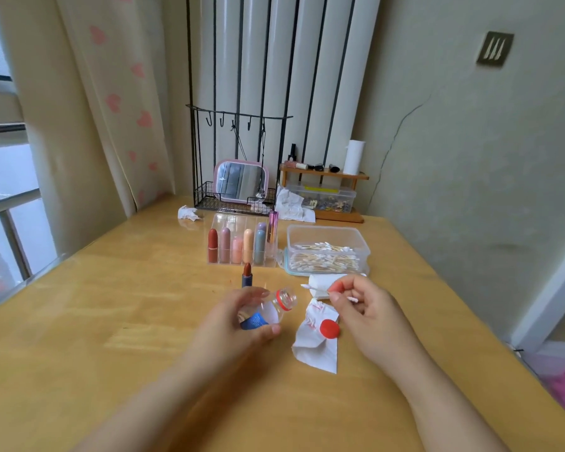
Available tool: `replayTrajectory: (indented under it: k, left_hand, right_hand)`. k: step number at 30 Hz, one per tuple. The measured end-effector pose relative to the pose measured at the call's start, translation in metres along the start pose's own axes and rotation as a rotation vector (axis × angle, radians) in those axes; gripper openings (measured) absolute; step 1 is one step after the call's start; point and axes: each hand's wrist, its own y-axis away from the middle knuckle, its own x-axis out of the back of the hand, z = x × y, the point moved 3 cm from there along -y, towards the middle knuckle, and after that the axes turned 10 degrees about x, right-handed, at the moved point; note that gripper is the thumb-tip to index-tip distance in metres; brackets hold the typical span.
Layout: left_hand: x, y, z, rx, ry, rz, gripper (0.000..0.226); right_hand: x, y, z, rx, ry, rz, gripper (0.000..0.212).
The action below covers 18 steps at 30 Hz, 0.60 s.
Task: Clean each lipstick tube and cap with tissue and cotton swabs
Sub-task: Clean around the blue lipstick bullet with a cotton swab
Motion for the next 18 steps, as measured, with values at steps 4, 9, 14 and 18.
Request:
replayTrajectory:
  k: [4, 9, 14, 18]
  left_hand:
    - [-0.007, 0.008, -0.009, -0.070, -0.030, -0.032, 0.049]
    - [-0.002, 0.010, -0.009, -0.142, -0.151, -0.039, 0.049]
    - [0.004, 0.014, -0.004, -0.209, -0.223, 0.004, 0.050]
    - [0.005, 0.015, -0.001, -0.228, -0.234, 0.012, 0.052]
  right_hand:
    - [-0.004, 0.012, 0.011, 0.047, 0.092, -0.033, 0.019]
    - [-0.016, 0.016, 0.008, 0.300, 0.358, -0.106, 0.013]
    - [-0.026, 0.021, 0.004, 0.405, 0.369, -0.208, 0.026]
    - [-0.029, 0.022, 0.005, 0.451, 0.385, -0.182, 0.027]
